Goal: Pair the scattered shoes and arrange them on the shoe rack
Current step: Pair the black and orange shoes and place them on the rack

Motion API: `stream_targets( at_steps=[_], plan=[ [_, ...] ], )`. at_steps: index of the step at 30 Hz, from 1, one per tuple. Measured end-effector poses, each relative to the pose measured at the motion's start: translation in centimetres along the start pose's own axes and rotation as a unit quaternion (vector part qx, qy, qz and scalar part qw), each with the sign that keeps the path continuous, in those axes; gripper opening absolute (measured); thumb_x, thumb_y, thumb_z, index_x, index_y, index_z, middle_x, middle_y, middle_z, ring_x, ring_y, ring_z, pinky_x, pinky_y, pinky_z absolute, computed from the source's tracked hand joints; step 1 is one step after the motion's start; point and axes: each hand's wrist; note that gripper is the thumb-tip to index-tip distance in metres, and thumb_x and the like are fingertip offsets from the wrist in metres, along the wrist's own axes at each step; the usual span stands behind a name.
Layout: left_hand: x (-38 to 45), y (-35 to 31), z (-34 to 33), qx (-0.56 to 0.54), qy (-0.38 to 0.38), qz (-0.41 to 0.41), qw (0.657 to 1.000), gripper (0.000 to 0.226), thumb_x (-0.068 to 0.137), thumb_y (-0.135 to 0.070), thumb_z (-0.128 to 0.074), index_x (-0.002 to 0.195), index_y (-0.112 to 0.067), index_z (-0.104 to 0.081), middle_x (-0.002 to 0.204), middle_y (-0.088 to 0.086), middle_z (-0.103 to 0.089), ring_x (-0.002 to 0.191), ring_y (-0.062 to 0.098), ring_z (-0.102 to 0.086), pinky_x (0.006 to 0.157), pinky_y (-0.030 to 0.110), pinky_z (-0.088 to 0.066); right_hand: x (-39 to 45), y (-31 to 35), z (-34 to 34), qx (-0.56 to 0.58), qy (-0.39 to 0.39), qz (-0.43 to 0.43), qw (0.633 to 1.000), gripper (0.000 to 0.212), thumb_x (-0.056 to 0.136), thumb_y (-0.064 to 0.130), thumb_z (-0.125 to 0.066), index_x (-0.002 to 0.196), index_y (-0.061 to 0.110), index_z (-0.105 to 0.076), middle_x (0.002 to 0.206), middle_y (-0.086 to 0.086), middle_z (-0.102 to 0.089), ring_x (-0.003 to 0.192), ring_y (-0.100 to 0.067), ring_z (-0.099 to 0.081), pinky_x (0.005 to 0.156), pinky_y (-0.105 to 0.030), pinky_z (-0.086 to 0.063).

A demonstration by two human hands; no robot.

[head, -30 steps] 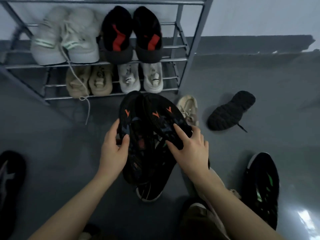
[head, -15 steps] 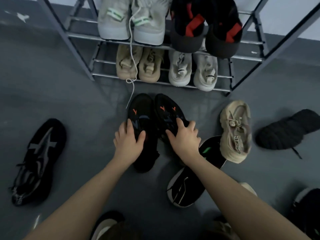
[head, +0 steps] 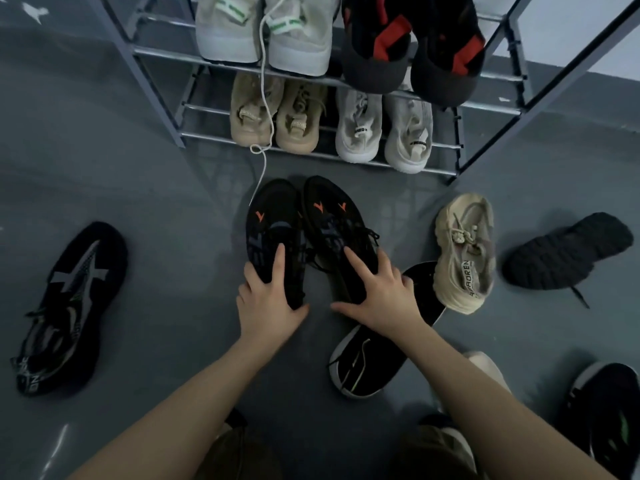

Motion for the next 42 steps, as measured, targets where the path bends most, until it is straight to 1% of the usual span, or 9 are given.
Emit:
stream_targets(
  at_steps=[2,4,8,14,20,24,28,33,42],
  plan=[
    [0.1,0.0,0.1,-0.03,-0.009,0.0,0.999,0.106,0.068,-0.055,-0.067,0.142,-0.048,0.009,0.145,0.021,-0.013,0.118,0.041,-0.035,0.102,0.048,-0.029,0.4,0.4,-0.2,-0.037,-0.016,0.018,0.999,0.096,0.069,0.075,-0.052,0.143,0.048,0.003,0.149,-0.023,-0.02,0.128,-0.04,-0.036,0.108,-0.054,-0.019],
    [-0.1,0.4,0.3,-0.07,-0.025,0.003,0.997,0.1,0.068,-0.053,-0.068,0.142,-0.05,0.0,0.145,0.018,-0.017,0.121,0.039,-0.034,0.103,0.049,-0.029,0.5,0.6,-0.4,-0.025,-0.022,0.02,0.999,0.091,0.073,0.07,-0.054,0.145,0.046,-0.002,0.146,-0.023,-0.024,0.123,-0.041,-0.039,0.105,-0.052,-0.025],
    [-0.7,0.5,1.8,-0.125,-0.073,0.002,0.99,0.086,0.071,-0.047,-0.068,0.14,-0.052,-0.016,0.146,0.01,-0.025,0.126,0.033,-0.031,0.103,0.05,-0.026,-0.3,0.9,-0.1,0.083,-0.035,0.019,0.996,0.076,0.08,0.054,-0.059,0.144,0.043,-0.02,0.145,-0.02,-0.027,0.123,-0.042,-0.039,0.101,-0.048,-0.04],
    [-4.3,-0.7,5.1,-0.173,-0.161,-0.033,0.971,0.07,0.073,-0.039,-0.071,0.134,-0.044,-0.038,0.146,0.005,-0.029,0.129,0.028,-0.031,0.106,0.047,-0.025,-4.0,3.4,3.0,0.136,-0.134,0.03,0.981,0.069,0.075,0.056,-0.058,0.137,0.046,-0.031,0.142,-0.011,-0.034,0.122,-0.033,-0.043,0.081,-0.041,-0.05],
    [-7.4,-2.3,8.9,-0.187,-0.222,-0.067,0.955,0.065,0.073,-0.035,-0.073,0.131,-0.04,-0.044,0.146,0.006,-0.031,0.128,0.029,-0.034,0.106,0.045,-0.024,-7.8,5.8,7.5,0.172,-0.214,0.049,0.96,0.064,0.075,0.053,-0.062,0.134,0.043,-0.042,0.145,-0.009,-0.033,0.126,-0.028,-0.041,0.086,-0.041,-0.05],
    [-8.4,-3.6,12.1,-0.178,-0.254,-0.105,0.945,0.067,0.073,-0.038,-0.071,0.133,-0.041,-0.041,0.148,0.007,-0.03,0.127,0.029,-0.036,0.105,0.046,-0.027,-9.5,6.9,10.5,0.202,-0.259,0.056,0.943,0.064,0.074,0.052,-0.064,0.134,0.043,-0.042,0.145,-0.005,-0.033,0.127,-0.024,-0.041,0.09,-0.041,-0.05],
    [-8.4,-5.3,15.6,-0.189,-0.287,-0.133,0.93,0.065,0.073,-0.038,-0.07,0.132,-0.039,-0.042,0.148,0.008,-0.03,0.129,0.028,-0.036,0.106,0.046,-0.026,-9.9,8.0,13.9,0.212,-0.308,0.066,0.925,0.064,0.075,0.05,-0.065,0.134,0.043,-0.042,0.145,-0.004,-0.033,0.127,-0.024,-0.041,0.088,-0.036,-0.046],
    [-7.3,-7.3,19.9,-0.229,-0.306,-0.146,0.912,0.059,0.074,-0.038,-0.069,0.129,-0.038,-0.047,0.147,0.005,-0.033,0.128,0.026,-0.037,0.106,0.052,-0.032,-8.4,9.6,18.4,0.235,-0.334,0.074,0.91,0.063,0.077,0.046,-0.066,0.135,0.039,-0.044,0.144,-0.006,-0.034,0.13,-0.025,-0.037,0.096,-0.038,-0.043],
    [-0.9,-10.1,28.1,-0.234,-0.362,-0.195,0.881,0.051,0.073,-0.038,-0.066,0.122,-0.027,-0.056,0.136,0.003,-0.044,0.119,0.023,-0.049,0.096,0.049,-0.043,-3.3,12.5,24.7,0.283,-0.356,0.067,0.888,0.06,0.076,0.049,-0.067,0.132,0.041,-0.046,0.148,-0.006,-0.029,0.135,-0.025,-0.033,0.101,-0.044,-0.043]
  ],
)
Point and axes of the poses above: each hand's wrist, its own x-axis towards the middle knuckle, its own z-axis out of the back of the hand, y = z × x
